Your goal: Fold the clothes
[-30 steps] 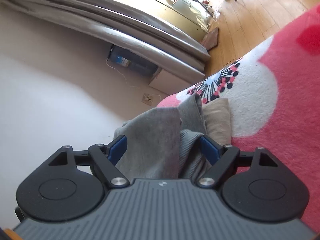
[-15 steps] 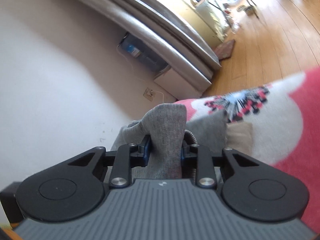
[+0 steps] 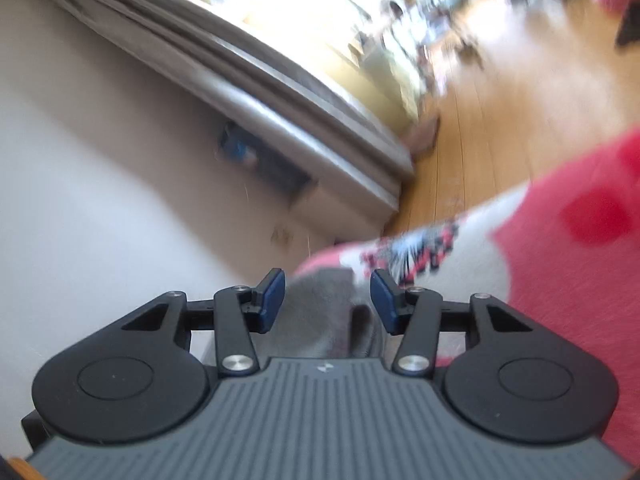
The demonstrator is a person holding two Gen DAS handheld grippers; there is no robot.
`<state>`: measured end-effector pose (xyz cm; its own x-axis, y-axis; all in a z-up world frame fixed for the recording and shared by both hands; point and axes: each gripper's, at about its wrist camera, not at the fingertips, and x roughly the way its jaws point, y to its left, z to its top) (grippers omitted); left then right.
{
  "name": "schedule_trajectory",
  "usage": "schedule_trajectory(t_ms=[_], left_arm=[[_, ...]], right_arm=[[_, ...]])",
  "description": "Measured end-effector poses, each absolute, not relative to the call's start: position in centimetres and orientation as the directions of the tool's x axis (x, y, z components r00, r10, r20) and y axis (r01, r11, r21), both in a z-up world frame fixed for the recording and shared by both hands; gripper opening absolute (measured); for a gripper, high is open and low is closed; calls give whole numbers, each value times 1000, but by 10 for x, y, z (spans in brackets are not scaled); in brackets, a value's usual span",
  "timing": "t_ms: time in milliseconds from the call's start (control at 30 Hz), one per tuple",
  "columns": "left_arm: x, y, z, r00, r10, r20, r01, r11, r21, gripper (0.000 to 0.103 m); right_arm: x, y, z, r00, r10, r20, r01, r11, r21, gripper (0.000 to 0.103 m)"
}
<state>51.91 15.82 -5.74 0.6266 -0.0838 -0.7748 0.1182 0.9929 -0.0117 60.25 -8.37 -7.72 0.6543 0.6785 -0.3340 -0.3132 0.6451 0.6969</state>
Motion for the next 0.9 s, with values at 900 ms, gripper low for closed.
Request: schedule_trajectory(t_ms=[900], left_arm=[[650,213,-83,636,-180,-751,37,979,-203,73]], right_arm=[[631,20,-100,606,449,-657,-289,893,344,35]])
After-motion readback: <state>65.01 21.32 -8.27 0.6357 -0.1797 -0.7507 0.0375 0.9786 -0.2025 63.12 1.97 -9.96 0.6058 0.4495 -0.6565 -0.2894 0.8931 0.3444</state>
